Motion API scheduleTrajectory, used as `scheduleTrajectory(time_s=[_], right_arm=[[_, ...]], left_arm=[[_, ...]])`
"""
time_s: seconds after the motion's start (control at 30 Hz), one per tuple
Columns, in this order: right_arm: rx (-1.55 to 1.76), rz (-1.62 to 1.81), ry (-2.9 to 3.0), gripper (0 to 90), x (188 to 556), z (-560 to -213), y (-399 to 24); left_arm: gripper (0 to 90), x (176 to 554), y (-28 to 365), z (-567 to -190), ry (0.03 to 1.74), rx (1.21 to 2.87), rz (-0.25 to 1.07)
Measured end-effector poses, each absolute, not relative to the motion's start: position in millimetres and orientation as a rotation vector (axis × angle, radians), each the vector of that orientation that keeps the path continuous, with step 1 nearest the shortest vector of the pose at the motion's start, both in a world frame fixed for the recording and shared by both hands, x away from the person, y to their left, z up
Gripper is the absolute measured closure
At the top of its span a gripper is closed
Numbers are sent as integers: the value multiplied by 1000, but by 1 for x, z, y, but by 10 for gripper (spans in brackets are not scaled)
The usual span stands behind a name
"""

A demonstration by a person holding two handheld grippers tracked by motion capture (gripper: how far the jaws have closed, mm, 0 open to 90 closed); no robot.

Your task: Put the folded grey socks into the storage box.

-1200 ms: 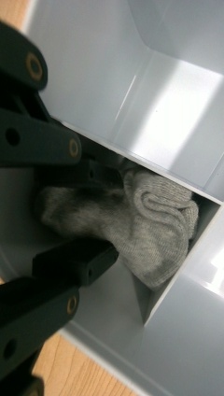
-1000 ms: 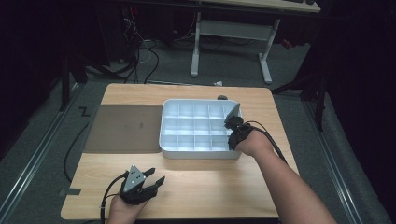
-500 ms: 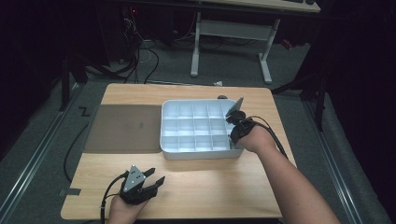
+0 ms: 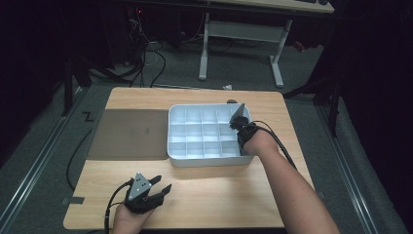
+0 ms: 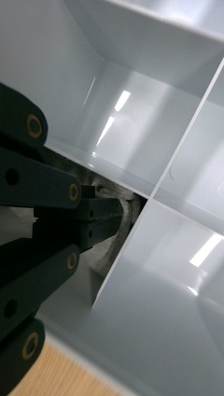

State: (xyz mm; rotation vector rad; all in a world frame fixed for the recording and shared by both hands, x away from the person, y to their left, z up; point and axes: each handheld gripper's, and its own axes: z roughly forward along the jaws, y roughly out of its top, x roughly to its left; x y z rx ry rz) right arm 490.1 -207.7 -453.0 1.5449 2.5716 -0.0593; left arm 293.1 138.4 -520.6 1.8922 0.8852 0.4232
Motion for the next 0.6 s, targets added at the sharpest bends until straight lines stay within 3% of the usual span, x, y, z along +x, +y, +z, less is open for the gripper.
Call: scheduleTrajectory(time_s=[0.3, 0.6], right_arm=[[1562, -113, 2574, 900, 493, -462, -202], [1564, -64, 2549, 895, 469, -431, -218]], left_arm=[[491, 294, 139, -520, 885, 1891, 421], [490, 292, 136, -520, 873, 1901, 417]])
